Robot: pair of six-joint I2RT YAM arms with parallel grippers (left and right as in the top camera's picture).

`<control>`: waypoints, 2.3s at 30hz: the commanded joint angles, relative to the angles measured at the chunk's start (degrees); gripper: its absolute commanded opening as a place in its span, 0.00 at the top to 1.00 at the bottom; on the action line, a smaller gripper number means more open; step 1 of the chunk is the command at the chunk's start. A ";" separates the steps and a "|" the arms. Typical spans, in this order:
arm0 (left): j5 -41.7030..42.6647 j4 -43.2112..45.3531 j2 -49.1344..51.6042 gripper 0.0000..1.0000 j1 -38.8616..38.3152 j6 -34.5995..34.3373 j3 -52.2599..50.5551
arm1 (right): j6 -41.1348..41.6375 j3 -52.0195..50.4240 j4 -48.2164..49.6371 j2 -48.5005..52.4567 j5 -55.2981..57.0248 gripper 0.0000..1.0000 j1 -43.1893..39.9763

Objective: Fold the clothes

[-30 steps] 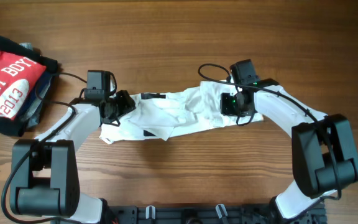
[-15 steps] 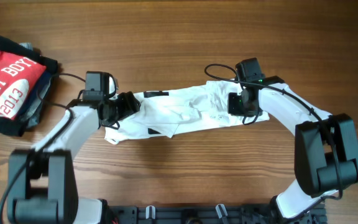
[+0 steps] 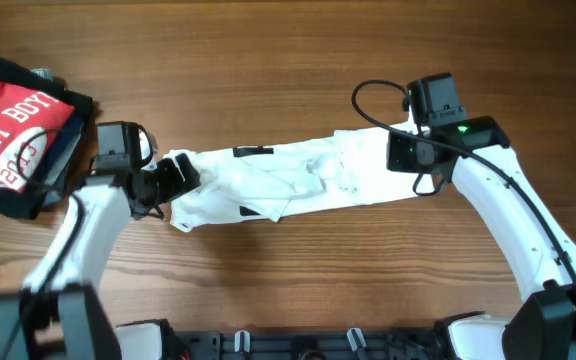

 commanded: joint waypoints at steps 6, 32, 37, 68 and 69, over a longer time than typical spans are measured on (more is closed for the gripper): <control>9.14 6.93 18.23 0.01 0.61 4.39 -0.11 | 0.07 0.57 -0.70 -0.22 1.01 0.62 -0.15; 3.08 0.31 19.76 0.45 0.09 4.31 -0.44 | 0.02 0.57 -1.81 -0.22 1.03 0.62 -0.15; 2.62 3.72 19.76 0.45 0.09 4.11 -2.62 | 0.04 0.57 -1.84 -0.22 1.01 0.62 -0.15; -5.25 -35.54 11.58 0.96 2.49 -2.16 40.65 | -3.08 0.57 -5.57 -0.33 3.98 0.62 -12.57; -3.80 -35.54 11.58 0.96 0.02 -2.21 40.65 | -3.08 0.57 -5.88 -0.33 3.98 0.62 -12.57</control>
